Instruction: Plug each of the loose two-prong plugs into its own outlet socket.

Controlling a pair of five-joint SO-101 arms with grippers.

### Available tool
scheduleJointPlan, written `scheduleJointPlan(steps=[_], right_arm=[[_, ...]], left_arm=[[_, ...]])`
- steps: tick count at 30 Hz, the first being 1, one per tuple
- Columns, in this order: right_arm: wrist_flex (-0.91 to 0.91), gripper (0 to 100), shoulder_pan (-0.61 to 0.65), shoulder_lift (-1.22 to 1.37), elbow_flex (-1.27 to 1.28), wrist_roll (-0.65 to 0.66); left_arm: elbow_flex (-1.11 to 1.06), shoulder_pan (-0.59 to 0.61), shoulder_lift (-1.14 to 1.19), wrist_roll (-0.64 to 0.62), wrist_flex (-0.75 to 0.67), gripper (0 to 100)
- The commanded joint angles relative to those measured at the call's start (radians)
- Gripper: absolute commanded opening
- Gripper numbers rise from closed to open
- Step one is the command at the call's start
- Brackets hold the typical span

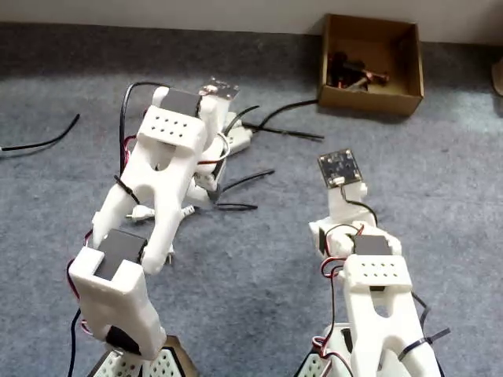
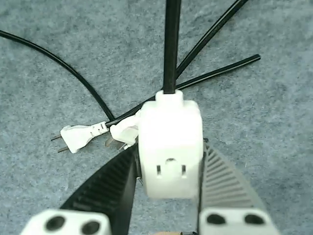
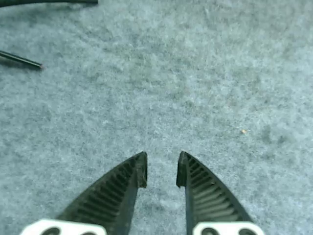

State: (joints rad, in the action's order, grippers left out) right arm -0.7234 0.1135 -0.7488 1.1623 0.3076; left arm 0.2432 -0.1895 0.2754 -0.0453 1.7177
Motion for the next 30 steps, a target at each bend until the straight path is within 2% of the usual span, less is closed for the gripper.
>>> scheduleJointPlan(steps=[1, 7, 15, 18, 21, 30], right_arm=[[0.018, 10.9, -0.013, -0.033, -0.005, 0.011], [0.018, 10.9, -0.013, -0.033, -0.005, 0.011], [0.018, 10.9, -0.013, -0.033, -0.005, 0.011], [0.018, 10.9, -0.013, -0.031, -0.005, 0.011], [0.018, 10.9, -0.013, -0.031, -0.005, 0.011], [0.018, 10.9, -0.013, -0.031, -0.005, 0.011]], left_arm=[[0.012, -0.031, -0.096, 0.009, 0.014, 1], [0.007, -0.051, -0.286, 0.009, 0.031, 1], [-0.259, -0.271, -0.526, 0.008, 0.011, 1], [-0.36, -0.289, -0.605, 0.014, -0.068, 1], [-0.469, -0.292, -0.696, 0.071, -0.133, 1], [-0.848, -0.286, -0.889, 0.08, -0.41, 1]])
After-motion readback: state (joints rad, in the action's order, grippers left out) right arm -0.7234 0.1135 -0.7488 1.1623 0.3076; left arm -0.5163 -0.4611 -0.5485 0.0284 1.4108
